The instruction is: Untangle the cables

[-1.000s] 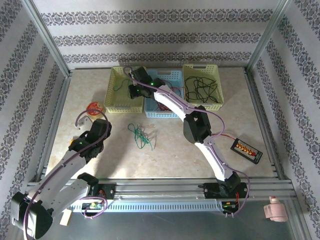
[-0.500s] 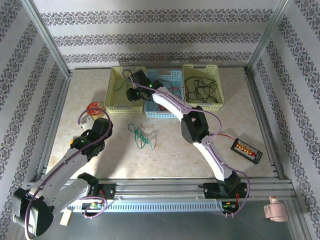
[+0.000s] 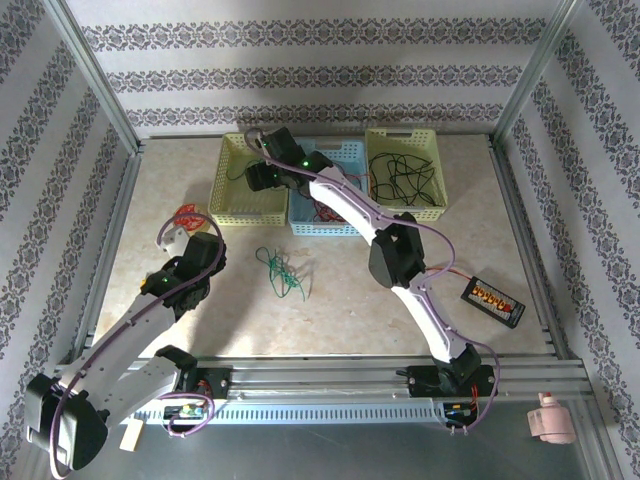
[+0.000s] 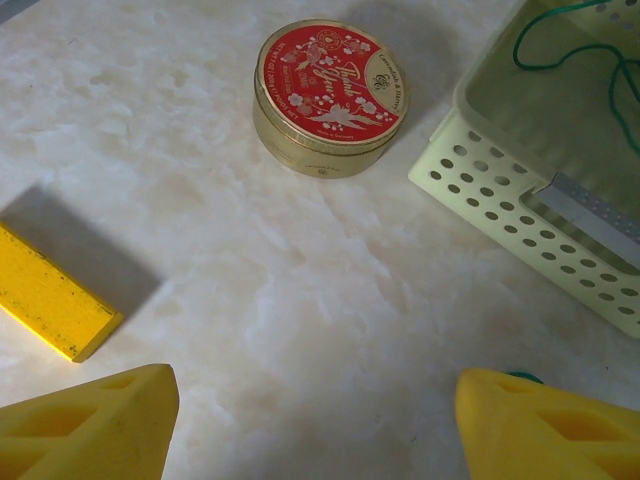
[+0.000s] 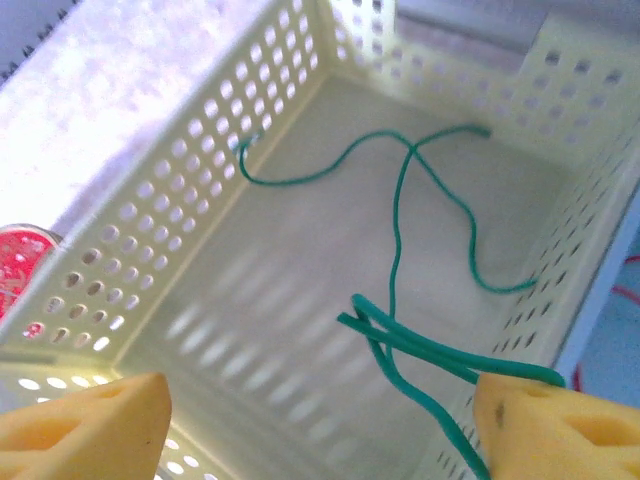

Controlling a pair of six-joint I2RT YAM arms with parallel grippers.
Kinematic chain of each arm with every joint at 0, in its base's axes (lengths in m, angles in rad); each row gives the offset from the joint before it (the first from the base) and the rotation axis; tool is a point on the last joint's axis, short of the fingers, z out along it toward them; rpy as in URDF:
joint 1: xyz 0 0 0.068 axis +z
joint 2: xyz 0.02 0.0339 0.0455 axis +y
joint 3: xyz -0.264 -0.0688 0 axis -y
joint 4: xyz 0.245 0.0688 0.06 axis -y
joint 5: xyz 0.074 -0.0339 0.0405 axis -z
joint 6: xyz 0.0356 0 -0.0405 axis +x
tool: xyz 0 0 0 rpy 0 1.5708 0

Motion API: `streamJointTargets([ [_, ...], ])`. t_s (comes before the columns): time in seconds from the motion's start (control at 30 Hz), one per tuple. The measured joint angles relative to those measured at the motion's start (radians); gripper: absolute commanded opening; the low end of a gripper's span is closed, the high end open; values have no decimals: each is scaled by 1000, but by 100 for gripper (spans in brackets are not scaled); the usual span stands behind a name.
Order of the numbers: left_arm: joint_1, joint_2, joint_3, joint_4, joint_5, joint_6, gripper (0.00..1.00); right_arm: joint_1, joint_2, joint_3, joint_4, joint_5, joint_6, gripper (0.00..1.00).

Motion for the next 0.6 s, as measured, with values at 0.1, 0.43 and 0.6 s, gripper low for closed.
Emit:
streamJointTargets([
  [0.1, 0, 3, 0, 0, 7, 1, 73, 11, -27, 6, 4, 24, -26, 84],
  [0.43, 0, 4, 0, 0, 13, 5, 73, 21, -34, 7, -10, -151, -44, 83],
  [0.6, 0, 4, 0, 0, 13, 9, 73, 22, -15, 4, -18, -296, -30, 82],
])
